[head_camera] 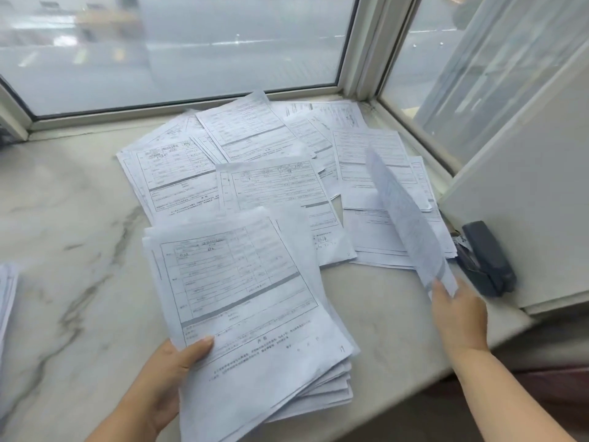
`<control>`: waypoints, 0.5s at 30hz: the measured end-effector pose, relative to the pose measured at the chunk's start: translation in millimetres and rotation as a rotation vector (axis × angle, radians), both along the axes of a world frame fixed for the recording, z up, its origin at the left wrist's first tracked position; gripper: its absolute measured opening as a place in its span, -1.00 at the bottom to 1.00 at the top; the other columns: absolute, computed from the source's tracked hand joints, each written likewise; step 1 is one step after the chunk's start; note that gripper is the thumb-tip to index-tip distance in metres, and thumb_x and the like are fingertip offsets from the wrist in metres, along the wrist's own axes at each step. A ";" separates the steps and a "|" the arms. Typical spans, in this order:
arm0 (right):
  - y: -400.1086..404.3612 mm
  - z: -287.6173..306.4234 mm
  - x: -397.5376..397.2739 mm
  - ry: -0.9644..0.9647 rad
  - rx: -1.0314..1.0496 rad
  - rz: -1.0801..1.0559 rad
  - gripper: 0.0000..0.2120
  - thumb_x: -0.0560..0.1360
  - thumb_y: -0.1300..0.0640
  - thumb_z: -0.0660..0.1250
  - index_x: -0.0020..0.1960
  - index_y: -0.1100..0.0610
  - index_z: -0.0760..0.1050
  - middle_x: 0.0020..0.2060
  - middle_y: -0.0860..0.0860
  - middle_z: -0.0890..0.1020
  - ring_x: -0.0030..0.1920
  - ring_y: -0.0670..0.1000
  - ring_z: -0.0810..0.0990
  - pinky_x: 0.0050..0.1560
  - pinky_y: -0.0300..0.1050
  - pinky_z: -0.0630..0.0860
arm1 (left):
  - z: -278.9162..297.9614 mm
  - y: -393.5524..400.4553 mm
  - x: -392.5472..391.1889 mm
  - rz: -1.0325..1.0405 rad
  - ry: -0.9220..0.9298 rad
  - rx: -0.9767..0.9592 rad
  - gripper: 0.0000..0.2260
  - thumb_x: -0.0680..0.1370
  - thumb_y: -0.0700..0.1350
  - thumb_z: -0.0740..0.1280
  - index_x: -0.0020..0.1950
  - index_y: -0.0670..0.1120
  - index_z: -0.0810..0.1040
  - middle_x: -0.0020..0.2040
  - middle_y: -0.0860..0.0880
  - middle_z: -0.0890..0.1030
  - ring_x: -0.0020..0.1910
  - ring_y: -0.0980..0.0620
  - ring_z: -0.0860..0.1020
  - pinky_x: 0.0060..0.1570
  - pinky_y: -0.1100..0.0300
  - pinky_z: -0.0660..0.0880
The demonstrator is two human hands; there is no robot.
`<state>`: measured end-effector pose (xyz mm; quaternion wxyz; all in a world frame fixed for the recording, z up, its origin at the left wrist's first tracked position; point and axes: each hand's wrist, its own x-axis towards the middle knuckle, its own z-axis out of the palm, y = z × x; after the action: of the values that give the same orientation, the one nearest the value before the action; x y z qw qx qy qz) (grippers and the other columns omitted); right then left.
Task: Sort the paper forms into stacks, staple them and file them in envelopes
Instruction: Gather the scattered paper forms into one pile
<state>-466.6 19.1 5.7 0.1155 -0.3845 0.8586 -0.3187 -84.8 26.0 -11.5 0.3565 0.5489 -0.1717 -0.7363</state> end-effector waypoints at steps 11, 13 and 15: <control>31.3 -38.6 180.4 0.097 0.209 1.176 -0.46 0.24 -0.04 0.14 0.13 0.03 0.64 0.10 0.01 0.68 0.00 -0.02 0.68 -0.14 -0.16 0.63 | 4.4 -17.2 2.9 0.017 0.181 0.159 -0.44 0.54 0.27 0.14 0.23 -0.16 0.56 0.16 -0.26 0.62 0.16 -0.26 0.58 0.14 -0.13 0.43; 33.3 -37.6 187.1 0.200 0.372 1.231 -0.31 0.21 -0.34 0.13 0.26 -0.10 0.47 0.17 -0.09 0.64 0.07 -0.12 0.65 -0.02 -0.23 0.61 | 0.6 -15.6 2.8 -0.046 0.084 0.096 -0.61 0.48 -0.06 0.38 0.25 -0.22 0.54 0.11 -0.27 0.64 0.09 -0.27 0.62 0.16 -0.15 0.45; 28.5 -27.4 184.2 0.185 0.325 1.240 -0.25 0.27 -0.48 0.09 0.37 -0.19 0.34 0.33 -0.24 0.47 0.27 -0.28 0.45 0.29 -0.32 0.39 | -0.8 -15.3 8.5 -0.053 -0.053 0.037 -0.57 0.39 -0.33 0.41 0.26 -0.27 0.52 0.06 -0.28 0.65 0.03 -0.28 0.64 0.15 -0.17 0.48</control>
<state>-282.3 47.5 -21.8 0.2602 -0.8125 0.5210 -0.0245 -76.4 10.7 -12.3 0.3221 0.5701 -0.1820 -0.7335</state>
